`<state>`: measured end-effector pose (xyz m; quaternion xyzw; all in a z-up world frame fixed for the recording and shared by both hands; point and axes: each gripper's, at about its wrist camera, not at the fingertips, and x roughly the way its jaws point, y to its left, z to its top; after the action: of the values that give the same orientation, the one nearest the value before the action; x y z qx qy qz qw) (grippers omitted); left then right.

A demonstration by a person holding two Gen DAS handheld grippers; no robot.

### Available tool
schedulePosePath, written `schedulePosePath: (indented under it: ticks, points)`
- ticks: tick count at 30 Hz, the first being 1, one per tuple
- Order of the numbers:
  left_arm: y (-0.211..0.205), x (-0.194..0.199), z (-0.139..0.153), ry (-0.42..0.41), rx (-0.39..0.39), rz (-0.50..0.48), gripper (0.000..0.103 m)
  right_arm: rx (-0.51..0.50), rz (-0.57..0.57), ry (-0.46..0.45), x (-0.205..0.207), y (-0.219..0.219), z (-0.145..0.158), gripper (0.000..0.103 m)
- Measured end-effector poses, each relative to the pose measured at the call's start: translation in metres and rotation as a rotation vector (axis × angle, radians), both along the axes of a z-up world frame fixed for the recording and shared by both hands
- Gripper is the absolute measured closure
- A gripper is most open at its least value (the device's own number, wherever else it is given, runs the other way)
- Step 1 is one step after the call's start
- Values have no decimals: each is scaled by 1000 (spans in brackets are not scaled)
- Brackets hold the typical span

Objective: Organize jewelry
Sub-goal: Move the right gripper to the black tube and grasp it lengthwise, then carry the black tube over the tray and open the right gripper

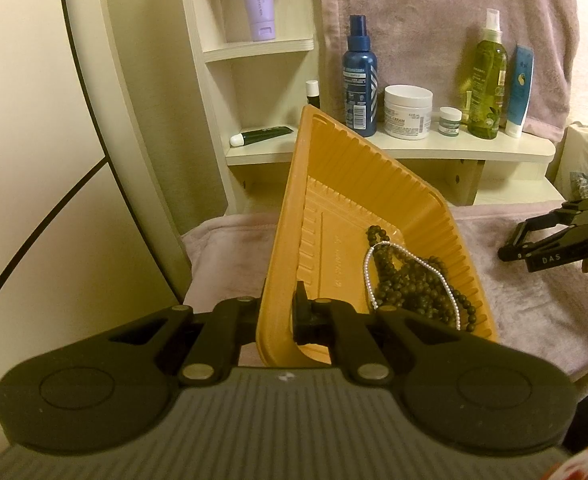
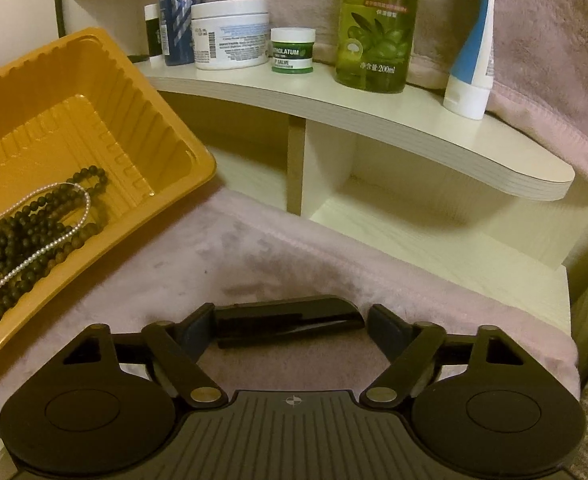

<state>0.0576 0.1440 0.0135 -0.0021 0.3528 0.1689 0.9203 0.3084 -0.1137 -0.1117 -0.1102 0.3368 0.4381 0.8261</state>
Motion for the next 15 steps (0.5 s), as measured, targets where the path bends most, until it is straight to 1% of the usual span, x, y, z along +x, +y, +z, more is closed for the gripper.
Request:
schedulePosePath:
  ticks: [10,15]
  points:
    - [0,0,0,0,-1,0,97,8,-11,-21,-8,-7,5,26]
    - [1,0,0,-1,-3,1,97,45,-7,-28,-19,-13,20,26]
